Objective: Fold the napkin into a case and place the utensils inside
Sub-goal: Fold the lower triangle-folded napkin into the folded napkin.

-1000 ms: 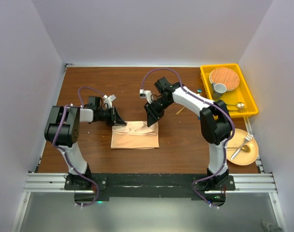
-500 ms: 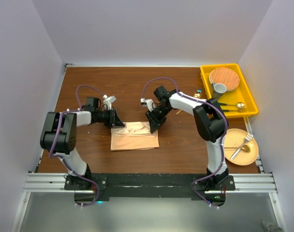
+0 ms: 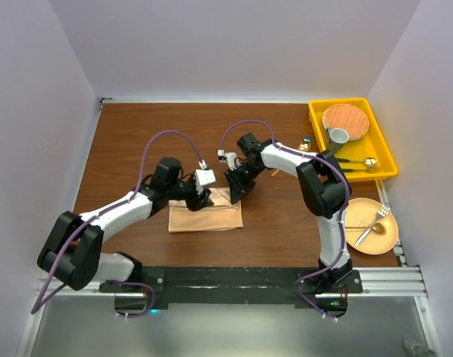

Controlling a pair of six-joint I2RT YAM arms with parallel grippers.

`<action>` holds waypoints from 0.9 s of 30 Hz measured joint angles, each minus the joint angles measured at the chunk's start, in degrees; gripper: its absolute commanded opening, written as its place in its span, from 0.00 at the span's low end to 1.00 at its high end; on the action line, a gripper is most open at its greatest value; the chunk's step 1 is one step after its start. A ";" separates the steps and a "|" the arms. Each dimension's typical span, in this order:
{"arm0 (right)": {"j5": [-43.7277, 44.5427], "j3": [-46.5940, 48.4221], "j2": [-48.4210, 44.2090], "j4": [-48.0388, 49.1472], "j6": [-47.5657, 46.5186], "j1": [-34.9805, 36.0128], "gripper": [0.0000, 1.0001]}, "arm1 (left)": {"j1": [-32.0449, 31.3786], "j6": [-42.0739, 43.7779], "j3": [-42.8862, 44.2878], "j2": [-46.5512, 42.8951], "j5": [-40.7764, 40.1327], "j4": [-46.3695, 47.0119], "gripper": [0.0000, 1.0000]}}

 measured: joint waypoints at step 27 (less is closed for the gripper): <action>-4.07 -5.49 -9.60 1.62 8.11 -4.61 0.25 | -20.48 16.24 5.70 17.42 -21.07 5.07 0.15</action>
